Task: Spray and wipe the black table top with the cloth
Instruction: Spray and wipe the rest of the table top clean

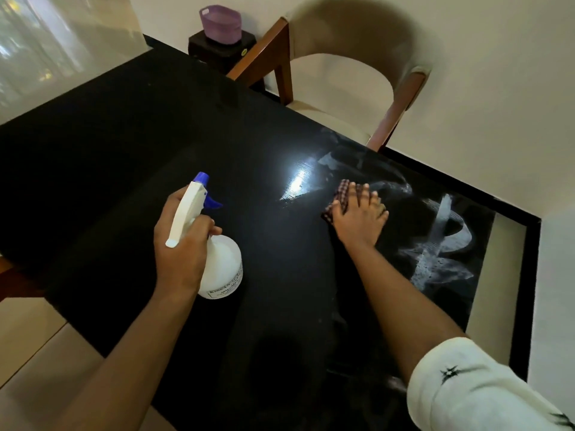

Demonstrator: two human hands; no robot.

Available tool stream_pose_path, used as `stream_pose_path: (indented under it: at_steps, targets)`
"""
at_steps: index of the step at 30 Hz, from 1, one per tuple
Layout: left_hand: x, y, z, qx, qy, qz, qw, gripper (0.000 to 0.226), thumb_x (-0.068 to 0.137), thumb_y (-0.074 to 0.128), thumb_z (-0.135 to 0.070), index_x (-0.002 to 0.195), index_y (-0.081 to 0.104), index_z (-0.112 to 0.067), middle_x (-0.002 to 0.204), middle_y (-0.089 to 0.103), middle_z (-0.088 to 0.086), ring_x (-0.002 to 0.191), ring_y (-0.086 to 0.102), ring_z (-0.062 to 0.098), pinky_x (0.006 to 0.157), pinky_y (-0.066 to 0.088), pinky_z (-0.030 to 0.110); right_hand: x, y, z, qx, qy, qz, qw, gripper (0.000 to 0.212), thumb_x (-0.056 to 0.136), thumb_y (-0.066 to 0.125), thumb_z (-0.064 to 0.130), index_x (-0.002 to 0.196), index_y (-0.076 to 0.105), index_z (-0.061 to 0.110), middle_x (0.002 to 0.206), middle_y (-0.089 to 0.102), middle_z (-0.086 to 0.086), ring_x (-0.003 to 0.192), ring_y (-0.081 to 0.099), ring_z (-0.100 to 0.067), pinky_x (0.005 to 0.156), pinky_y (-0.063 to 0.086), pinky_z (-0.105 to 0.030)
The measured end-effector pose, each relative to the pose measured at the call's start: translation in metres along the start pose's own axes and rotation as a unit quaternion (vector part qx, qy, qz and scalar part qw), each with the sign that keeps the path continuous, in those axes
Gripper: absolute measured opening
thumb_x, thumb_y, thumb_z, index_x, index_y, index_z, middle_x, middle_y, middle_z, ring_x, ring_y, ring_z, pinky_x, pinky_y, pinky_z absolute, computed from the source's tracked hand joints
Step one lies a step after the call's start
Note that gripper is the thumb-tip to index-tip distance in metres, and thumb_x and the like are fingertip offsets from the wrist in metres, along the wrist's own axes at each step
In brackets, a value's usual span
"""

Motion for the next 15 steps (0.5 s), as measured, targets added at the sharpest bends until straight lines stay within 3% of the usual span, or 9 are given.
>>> stream_pose_path:
  at_steps: [4, 10, 13, 15]
  targets:
    - [0.004, 0.003, 0.008, 0.0, -0.02, -0.008, 1.0, 0.041, 0.091, 0.053, -0.007, 0.127, 0.048, -0.027, 0.113, 0.059, -0.005, 0.069, 0.063, 0.001, 0.059, 0.049, 0.007, -0.011, 0.008, 0.026, 0.01, 0.027, -0.001, 1.0, 0.063, 0.095, 0.032, 0.049, 0.152, 0.02, 0.024, 0.161, 0.011, -0.011, 0.147, 0.005, -0.034, 0.115, 0.006, -0.056]
    - [0.004, 0.011, 0.006, 0.018, 0.009, 0.031, 0.999, 0.041, 0.093, 0.052, -0.006, 0.127, 0.049, -0.028, 0.113, 0.063, -0.012, 0.068, 0.062, 0.005, 0.064, 0.052, 0.013, -0.062, 0.032, 0.146, 0.021, -0.198, 0.059, 0.978, 0.066, 0.095, 0.032, 0.056, 0.153, 0.016, 0.028, 0.162, 0.006, -0.006, 0.148, 0.0, -0.029, 0.116, -0.001, -0.053]
    - [0.01, 0.014, 0.01, 0.044, -0.003, 0.049, 0.998, 0.042, 0.092, 0.053, -0.006, 0.131, 0.049, -0.02, 0.111, 0.062, -0.007, 0.071, 0.063, 0.009, 0.066, 0.052, 0.018, -0.059, 0.03, 0.14, 0.016, -0.23, 0.054, 0.972, 0.068, 0.094, 0.03, 0.061, 0.153, 0.013, 0.031, 0.162, 0.008, -0.001, 0.148, 0.001, -0.025, 0.115, -0.001, -0.053]
    - [0.016, 0.017, 0.011, 0.051, -0.009, 0.072, 0.996, 0.043, 0.089, 0.052, -0.001, 0.127, 0.052, -0.023, 0.106, 0.063, -0.006, 0.071, 0.063, 0.014, 0.069, 0.053, 0.025, -0.048, 0.025, 0.111, 0.013, -0.205, 0.027, 0.978, 0.068, 0.093, 0.033, 0.059, 0.152, 0.017, 0.031, 0.161, 0.013, -0.001, 0.148, 0.007, -0.025, 0.115, 0.003, -0.054]
Point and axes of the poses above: each hand's wrist, its own x-axis towards the middle knuckle, its own y-axis out of the palm, z = x × y, the point moved 9 cm from there along x, towards the middle knuckle
